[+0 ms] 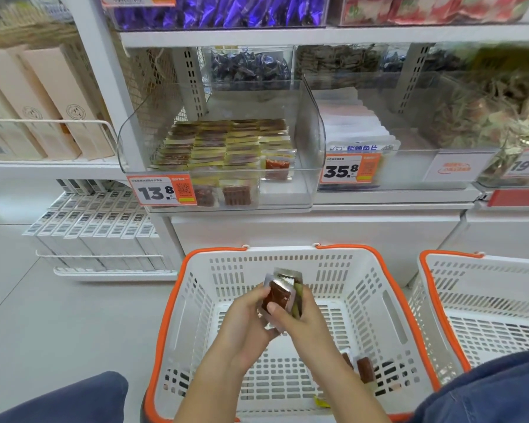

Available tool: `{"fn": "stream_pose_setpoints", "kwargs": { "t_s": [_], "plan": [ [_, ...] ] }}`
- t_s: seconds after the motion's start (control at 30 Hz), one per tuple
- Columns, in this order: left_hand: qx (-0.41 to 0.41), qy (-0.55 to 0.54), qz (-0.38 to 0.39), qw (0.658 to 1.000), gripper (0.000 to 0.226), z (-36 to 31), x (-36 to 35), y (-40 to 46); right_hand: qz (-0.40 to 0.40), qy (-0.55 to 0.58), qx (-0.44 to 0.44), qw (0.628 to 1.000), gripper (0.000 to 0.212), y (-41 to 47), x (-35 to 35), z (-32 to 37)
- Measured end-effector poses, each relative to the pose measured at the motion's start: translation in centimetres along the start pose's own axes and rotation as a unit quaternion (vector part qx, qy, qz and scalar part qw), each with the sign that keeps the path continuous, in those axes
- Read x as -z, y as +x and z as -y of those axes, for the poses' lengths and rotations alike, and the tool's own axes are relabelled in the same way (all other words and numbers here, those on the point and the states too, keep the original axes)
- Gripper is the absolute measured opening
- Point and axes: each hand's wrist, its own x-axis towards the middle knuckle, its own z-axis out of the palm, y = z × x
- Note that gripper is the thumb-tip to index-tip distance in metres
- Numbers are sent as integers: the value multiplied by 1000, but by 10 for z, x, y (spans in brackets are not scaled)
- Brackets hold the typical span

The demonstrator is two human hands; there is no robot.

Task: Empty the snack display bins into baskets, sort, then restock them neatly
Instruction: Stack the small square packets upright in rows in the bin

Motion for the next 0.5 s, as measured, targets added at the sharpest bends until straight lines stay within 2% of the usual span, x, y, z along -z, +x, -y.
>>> {"fn": "stream_pose_setpoints", "kwargs": {
  "t_s": [0.13, 0.27, 0.37, 0.5],
  "plan": [
    [30, 18, 2, 999, 42, -11, -4, -6, 6, -74, 36, 997, 45, 2, -1, -3],
    [1, -20, -24, 999, 47, -19, -17, -6, 6, -176, 87, 981, 46, 4, -6, 2],
    [-11, -52, -35, 998, 36, -28, -27, -6, -16, -259, 128, 957, 50, 7, -11, 11],
    [-29, -79, -61, 995, 26, -51, -43, -5, -45, -308, 181, 933, 51, 16, -18, 34]
  ]
}}
